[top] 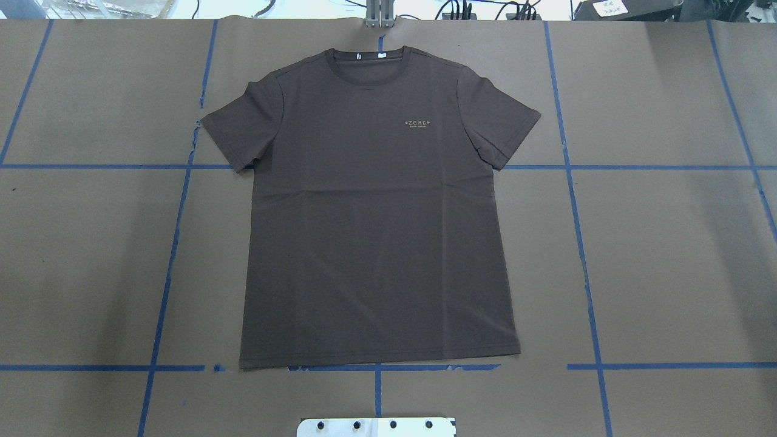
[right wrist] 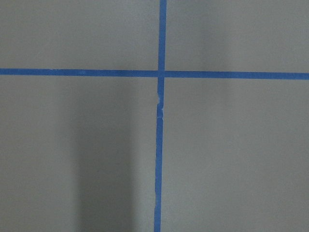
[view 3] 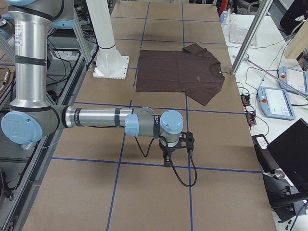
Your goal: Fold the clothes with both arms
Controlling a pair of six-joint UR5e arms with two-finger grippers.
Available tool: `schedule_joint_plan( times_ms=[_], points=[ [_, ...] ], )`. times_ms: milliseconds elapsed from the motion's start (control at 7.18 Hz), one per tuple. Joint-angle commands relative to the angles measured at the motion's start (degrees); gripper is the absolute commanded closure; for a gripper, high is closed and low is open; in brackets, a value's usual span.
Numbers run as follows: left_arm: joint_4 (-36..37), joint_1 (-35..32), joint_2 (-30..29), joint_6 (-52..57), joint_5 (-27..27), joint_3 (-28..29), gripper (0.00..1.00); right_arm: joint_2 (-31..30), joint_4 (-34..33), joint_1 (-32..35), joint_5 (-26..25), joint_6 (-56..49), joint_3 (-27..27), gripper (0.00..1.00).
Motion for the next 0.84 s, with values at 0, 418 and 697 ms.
schedule_joint_plan(
  times_ms=[0,418,697],
  points=[
    [0.0,0.0,-0.02,0.0,0.02,0.0,0.0,0.06,0.0,-0.09,0.1,0.09,0.15,0.0],
    [-1.92,0.17,-3.07,0.0,0.02,-0.36,0.0,3.29,2.01,-0.18,0.19,0.0,-3.16,0.0],
    [-5.69,0.61,-10.7,0.08,-0.51,0.25,0.0,12.51,9.71,-2.09,4.12,0.09,-13.42,0.0]
  ],
)
